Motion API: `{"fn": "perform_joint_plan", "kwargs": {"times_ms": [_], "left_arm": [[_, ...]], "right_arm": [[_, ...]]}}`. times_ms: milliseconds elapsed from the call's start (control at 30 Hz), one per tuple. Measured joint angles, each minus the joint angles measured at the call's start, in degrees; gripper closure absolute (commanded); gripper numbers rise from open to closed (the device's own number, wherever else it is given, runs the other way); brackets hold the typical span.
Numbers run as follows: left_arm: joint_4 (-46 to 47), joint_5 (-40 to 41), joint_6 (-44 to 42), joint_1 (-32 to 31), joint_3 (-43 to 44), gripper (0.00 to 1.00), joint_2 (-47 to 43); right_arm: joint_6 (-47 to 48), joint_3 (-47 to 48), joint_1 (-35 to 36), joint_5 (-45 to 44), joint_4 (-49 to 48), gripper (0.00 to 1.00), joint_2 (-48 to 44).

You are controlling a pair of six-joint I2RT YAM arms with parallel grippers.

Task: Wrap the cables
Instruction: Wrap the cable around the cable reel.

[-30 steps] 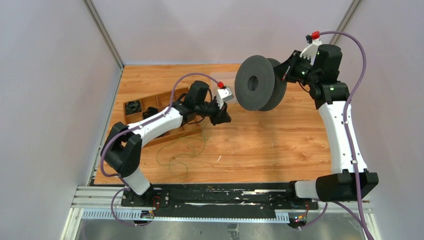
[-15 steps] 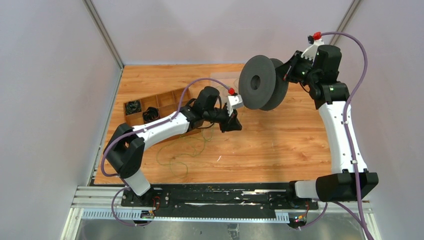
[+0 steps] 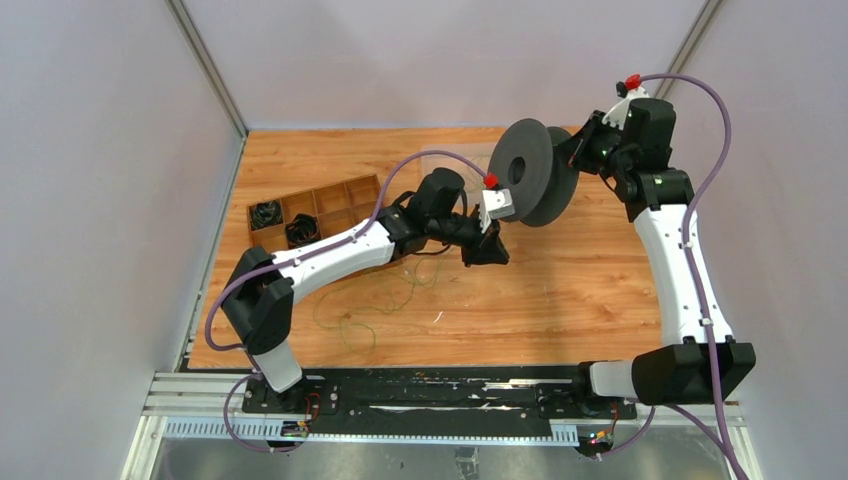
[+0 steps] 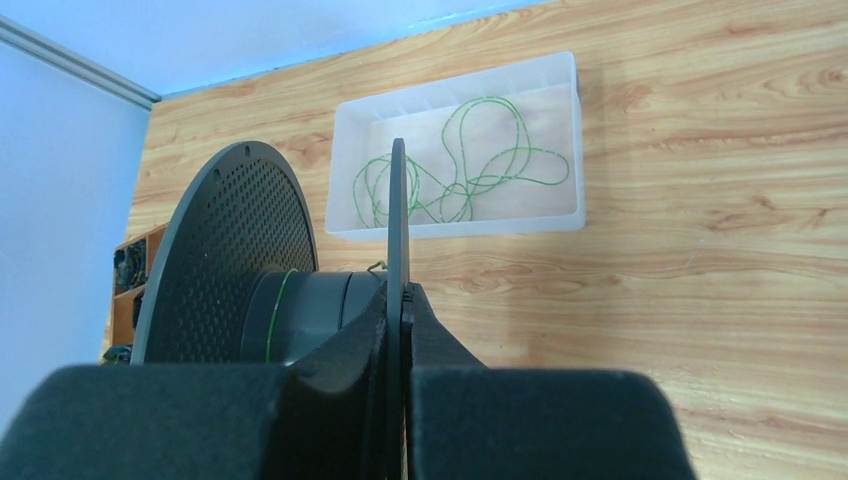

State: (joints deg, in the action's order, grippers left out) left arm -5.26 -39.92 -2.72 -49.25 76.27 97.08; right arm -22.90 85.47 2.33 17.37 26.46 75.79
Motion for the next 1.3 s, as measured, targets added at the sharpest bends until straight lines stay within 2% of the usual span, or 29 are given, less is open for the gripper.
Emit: {"fn": "perform_joint_plan", "kwargs": {"times_ms": [500,900,1300], "left_arm": [[-6.73,-0.96,3.61,-2.43,10.8,0.89,4.04],[-14.88,1.4,5.2,-2.69,19.93,0.89,6.69],[-18.38,1.49,5.92,-2.69,22.86,0.89,7.08]], "right_arm": [[3.3,-4.42,1.36,-4.5,-0.04,0.99,-0.72],[8.37,-7.96,6.1,-9.09,-1.75,0.99,-1.22],[12.76,-9.7,9.03,-12.0,-2.8,0.99,-1.73]]}}
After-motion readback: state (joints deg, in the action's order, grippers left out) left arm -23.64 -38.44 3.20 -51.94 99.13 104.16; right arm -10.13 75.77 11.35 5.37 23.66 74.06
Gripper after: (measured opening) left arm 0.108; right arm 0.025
